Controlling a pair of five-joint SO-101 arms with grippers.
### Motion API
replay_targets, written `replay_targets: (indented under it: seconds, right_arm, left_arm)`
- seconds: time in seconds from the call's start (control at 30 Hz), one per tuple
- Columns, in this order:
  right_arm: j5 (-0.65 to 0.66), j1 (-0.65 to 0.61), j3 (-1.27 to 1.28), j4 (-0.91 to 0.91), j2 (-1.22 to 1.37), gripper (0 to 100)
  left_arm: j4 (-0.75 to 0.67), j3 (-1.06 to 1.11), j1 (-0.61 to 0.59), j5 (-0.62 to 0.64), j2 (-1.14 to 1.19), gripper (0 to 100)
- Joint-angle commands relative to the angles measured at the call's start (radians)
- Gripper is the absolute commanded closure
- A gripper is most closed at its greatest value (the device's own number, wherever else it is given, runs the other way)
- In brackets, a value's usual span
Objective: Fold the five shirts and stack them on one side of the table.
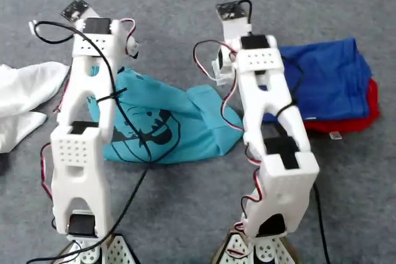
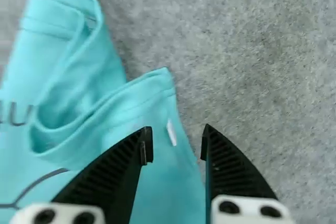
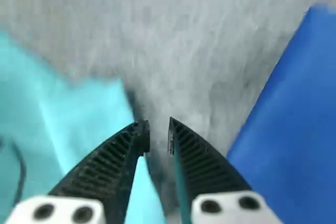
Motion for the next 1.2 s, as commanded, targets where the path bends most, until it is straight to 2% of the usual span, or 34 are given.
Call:
replay_targets:
  seconds: [0.0,0.1,0.2,0.53,0.73,0.9,1.03,1.17]
  right_arm:
    - [-0.081,-0.016,0.188,-0.325,-0.11,92.4]
    - [-0.081,-0.016,0.349,-0.531,-0.163,92.4]
    - [-0.083,-0.015,0.443,-0.631,-0.216,92.4]
    - [-0.084,-0.015,0.453,-0.646,-0.22,92.4]
    - [-0.084,-0.015,0.453,-0.643,-0.22,92.4]
    - [-0.084,-0.012,0.45,-0.641,-0.229,92.5]
    - [-0.081,0.018,0.424,-0.641,-0.266,92.5]
    - [-0.081,0.053,0.45,-0.638,-0.334,92.5]
  left_arm:
    - [-0.011,-0.124,0.023,0.048,0.035,84]
    - [-0.012,-0.183,0.018,0.08,0.082,84]
    - [-0.012,-0.224,-0.003,0.087,0.137,84]
    - [-0.031,-0.29,-0.069,0.092,0.36,85]
    - [0.032,-0.367,-0.074,0.092,0.389,85]
    - [0.043,-0.364,-0.08,0.087,0.389,99]
    - [0.129,-0.393,-0.101,0.083,0.377,98]
    - [0.345,-0.595,-0.124,-0.021,0.334,98]
